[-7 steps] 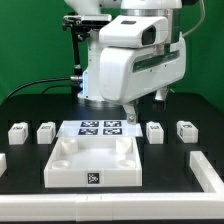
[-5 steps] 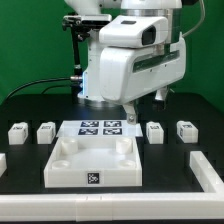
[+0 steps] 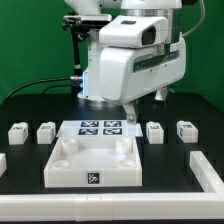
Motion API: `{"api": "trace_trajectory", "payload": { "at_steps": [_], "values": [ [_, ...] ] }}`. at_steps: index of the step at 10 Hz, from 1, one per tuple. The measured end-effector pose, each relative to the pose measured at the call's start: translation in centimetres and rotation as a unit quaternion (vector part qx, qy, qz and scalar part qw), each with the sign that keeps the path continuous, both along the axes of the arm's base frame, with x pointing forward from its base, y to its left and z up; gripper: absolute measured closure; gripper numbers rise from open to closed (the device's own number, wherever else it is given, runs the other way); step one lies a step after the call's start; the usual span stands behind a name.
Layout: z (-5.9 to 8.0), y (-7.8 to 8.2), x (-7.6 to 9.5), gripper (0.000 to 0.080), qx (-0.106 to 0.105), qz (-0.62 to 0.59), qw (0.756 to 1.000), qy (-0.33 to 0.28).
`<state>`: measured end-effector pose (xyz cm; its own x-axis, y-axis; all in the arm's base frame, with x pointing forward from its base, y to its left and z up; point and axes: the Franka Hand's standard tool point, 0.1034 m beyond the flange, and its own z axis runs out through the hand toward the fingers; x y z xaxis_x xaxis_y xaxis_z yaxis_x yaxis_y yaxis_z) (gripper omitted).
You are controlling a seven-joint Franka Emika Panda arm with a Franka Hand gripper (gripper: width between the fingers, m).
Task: Assemble one leg
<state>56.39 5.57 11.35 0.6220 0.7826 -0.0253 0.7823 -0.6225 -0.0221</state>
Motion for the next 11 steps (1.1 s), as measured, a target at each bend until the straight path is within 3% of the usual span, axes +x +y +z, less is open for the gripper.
{"api": "trace_trajectory", "payload": {
  "at_steps": [1,2,3,6,7,11],
  "values": [
    [-0.1,-0.1,-0.1,0.0150,0.000,0.008,1.000,-0.003],
    [-0.8,-0.6,-1.5,0.0150,0.002,0.054,0.998,-0.014],
    [-1.8,-1.9,-3.9,0.0150,0.003,0.111,0.994,-0.014],
    [-4.4,-5.8,-7.4,0.0150,0.009,0.258,0.966,-0.002],
    [-4.7,-6.4,-8.1,0.0150,0.010,0.255,0.967,0.002],
    [-4.8,-6.3,-8.0,0.0150,0.010,0.255,0.967,0.002]
  ]
}}
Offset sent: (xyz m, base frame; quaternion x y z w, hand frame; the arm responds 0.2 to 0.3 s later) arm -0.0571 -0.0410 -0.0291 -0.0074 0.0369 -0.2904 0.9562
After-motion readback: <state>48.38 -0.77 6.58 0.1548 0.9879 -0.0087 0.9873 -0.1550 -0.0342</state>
